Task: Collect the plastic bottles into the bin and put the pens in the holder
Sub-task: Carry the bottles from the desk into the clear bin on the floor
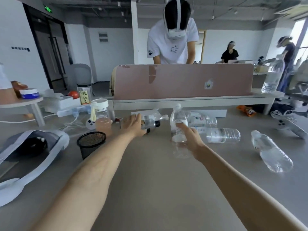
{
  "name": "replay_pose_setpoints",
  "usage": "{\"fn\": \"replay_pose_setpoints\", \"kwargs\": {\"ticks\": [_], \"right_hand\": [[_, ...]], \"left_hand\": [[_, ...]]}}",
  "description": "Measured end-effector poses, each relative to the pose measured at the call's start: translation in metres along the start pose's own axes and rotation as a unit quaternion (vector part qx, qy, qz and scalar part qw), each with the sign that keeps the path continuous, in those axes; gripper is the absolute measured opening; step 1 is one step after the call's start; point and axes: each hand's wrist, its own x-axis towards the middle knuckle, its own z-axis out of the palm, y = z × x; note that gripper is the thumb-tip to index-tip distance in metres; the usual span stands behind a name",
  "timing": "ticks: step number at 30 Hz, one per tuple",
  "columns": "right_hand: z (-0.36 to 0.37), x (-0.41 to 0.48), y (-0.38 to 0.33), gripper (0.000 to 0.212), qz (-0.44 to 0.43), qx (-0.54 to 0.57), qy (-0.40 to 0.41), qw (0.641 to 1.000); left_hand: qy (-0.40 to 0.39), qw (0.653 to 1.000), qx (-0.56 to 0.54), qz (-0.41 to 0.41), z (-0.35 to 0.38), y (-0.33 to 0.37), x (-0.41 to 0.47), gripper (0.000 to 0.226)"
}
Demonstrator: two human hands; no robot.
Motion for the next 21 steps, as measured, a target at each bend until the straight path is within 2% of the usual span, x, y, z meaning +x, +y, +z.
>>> {"fn": "replay_pose_setpoints", "kwargs": {"ticks": [3, 8, 11, 13, 16, 18, 21], "right_hand": [[-0.012, 0.001, 0.01, 0.035, 0.0, -0.024, -0.006, 1.0], [-0.033, -0.004, 0.017, 0.038, 0.014, -0.037, 0.025, 0.999], [-0.035, -0.012, 0.014, 0.044, 0.022, -0.037, 0.042, 0.998], [-0.035, -0.022, 0.01, 0.046, 0.024, -0.035, 0.042, 0.998], [-0.038, -0.038, 0.001, 0.037, 0.028, -0.023, 0.042, 0.998], [-0.039, -0.049, -0.004, 0.033, 0.026, -0.013, 0.048, 0.998], [-0.039, -0.067, -0.011, 0.045, 0.023, -0.006, 0.055, 0.998]], "left_hand": [[-0.049, 0.996, 0.066, 0.02, 0.013, 0.0, 0.009, 0.084], [-0.018, 0.989, 0.141, 0.046, 0.019, 0.007, -0.004, 0.091], [-0.041, 0.988, 0.142, 0.041, 0.008, 0.005, -0.011, 0.089], [-0.051, 0.995, 0.088, 0.013, 0.001, 0.005, -0.016, 0.085], [-0.071, 0.995, -0.064, -0.017, -0.003, 0.016, -0.033, 0.082], [-0.103, 0.981, -0.157, -0.045, -0.004, 0.026, -0.053, 0.081], [-0.114, 0.948, -0.285, -0.082, -0.008, 0.045, -0.088, 0.081]]}}
